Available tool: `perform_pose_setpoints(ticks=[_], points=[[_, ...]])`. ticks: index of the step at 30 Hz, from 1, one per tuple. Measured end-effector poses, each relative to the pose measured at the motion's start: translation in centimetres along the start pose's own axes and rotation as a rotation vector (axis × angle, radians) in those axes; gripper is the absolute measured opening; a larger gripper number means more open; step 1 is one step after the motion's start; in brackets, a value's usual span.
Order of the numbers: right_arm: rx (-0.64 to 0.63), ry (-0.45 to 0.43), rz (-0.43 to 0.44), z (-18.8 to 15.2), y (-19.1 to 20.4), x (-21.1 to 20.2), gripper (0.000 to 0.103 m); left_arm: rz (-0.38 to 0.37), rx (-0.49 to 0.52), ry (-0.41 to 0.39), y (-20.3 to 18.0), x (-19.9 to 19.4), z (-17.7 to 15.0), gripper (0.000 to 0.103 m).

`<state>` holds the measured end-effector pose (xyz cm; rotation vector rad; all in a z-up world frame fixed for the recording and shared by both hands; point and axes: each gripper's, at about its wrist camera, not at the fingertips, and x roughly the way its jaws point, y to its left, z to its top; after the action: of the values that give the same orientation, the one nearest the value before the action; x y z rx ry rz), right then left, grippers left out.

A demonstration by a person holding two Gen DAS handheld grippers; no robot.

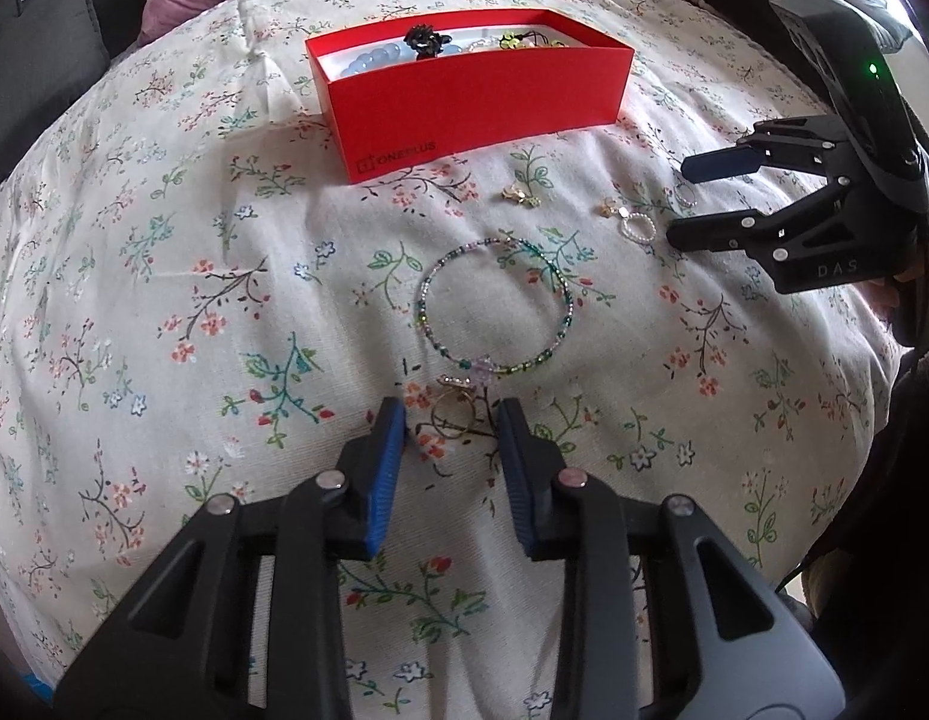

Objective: Organize jewelry
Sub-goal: 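Move the left tool to the thin beaded bracelet while the right tool approaches a silver ring, then grasp the small gold charm with the left tool while the right tool grasps the silver ring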

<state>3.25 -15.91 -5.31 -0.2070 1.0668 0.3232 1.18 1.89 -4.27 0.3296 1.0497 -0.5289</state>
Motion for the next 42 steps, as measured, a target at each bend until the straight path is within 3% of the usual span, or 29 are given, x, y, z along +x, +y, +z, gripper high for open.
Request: perform_pose_setpoints(ticks=[4,10,15,18,30,42], points=[[-0.01,-0.002,0.005,0.2,0.1,0.0,0.055,0.006,0.01,0.0,-0.1,0.0,0.0,0.033],[-0.017,-0.004,0.023,0.4,0.4,-0.3,0.033,0.018,0.019,0.001,-0.3,0.0,0.0,0.027],[-0.027,-0.004,0.033,0.4,0.9,-0.4,0.018,0.025,0.027,-0.001,-0.2,0.0,0.1,0.015],[-0.032,-0.005,0.029,0.4,1.0,-0.5,0.018,0.024,0.024,-0.008,-0.2,-0.1,0.2,0.005],[-0.002,-0.029,0.034,0.8,0.3,-1.7,0.017,-0.009,0.008,-0.052,-0.1,-1.5,0.7,0.002],[0.031,-0.081,0.036,1.6,-0.7,-3.8,0.017,0.019,-0.02,-0.086,0.2,-2.7,1.8,0.002]])
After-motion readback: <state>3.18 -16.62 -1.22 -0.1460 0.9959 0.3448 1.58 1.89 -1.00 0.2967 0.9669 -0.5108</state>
